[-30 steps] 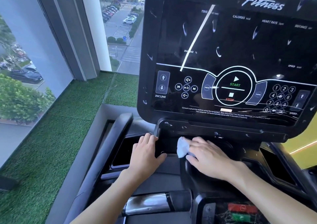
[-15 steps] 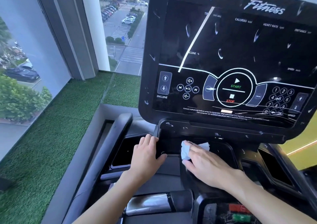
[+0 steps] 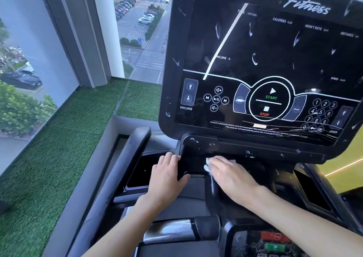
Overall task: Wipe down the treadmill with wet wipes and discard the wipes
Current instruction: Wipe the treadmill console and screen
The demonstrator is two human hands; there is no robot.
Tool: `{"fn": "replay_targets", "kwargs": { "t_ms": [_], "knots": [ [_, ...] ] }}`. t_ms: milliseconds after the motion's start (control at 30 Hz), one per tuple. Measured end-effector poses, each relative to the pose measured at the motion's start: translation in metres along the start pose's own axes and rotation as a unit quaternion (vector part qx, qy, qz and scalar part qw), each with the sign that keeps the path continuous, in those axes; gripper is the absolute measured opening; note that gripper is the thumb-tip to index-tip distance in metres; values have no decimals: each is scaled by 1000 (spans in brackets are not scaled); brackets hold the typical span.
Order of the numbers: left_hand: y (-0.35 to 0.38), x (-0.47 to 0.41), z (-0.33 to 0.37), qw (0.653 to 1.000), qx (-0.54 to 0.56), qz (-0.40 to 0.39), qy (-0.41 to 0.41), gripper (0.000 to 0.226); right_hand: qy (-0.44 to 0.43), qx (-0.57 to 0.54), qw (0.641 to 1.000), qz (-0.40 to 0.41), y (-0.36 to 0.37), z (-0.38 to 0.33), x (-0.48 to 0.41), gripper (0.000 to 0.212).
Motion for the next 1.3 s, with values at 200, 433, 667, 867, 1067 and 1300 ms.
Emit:
{"fn": "replay_targets", "kwargs": {
  "t_ms": [200,433,667,867,1067,1300],
  "knots": [
    [-2,3,-5,1000,27,-7,13,60,59,-61,991,-102,7,9,9,65],
    [-10,7,-11,987,153,-55,-13,81,80,-160,977,-114,3,-19,-18,61],
    [-6,9,-14,985,154,-73,-25,83,-7,-174,976,-130,3,-53,-37,68],
    [-6,10,-13,987,144,-69,-23,86,-47,-150,974,-163,15,-48,-22,72],
    [-10,11,-11,993,108,-47,3,78,80,-188,964,-169,-1,-20,2,44],
    [-12,11,-9,994,96,-41,12,75,158,-177,969,-69,4,-6,3,51]
  ]
}}
Point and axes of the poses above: each hand's wrist, its own x-axis away from the middle knuckle, its own y-axis out of the palm, z = x × y, the point moved 3 cm from there along -x, towards the middle knuckle, and after that the axes turned 15 degrees about -x, right-handed, at the moved point
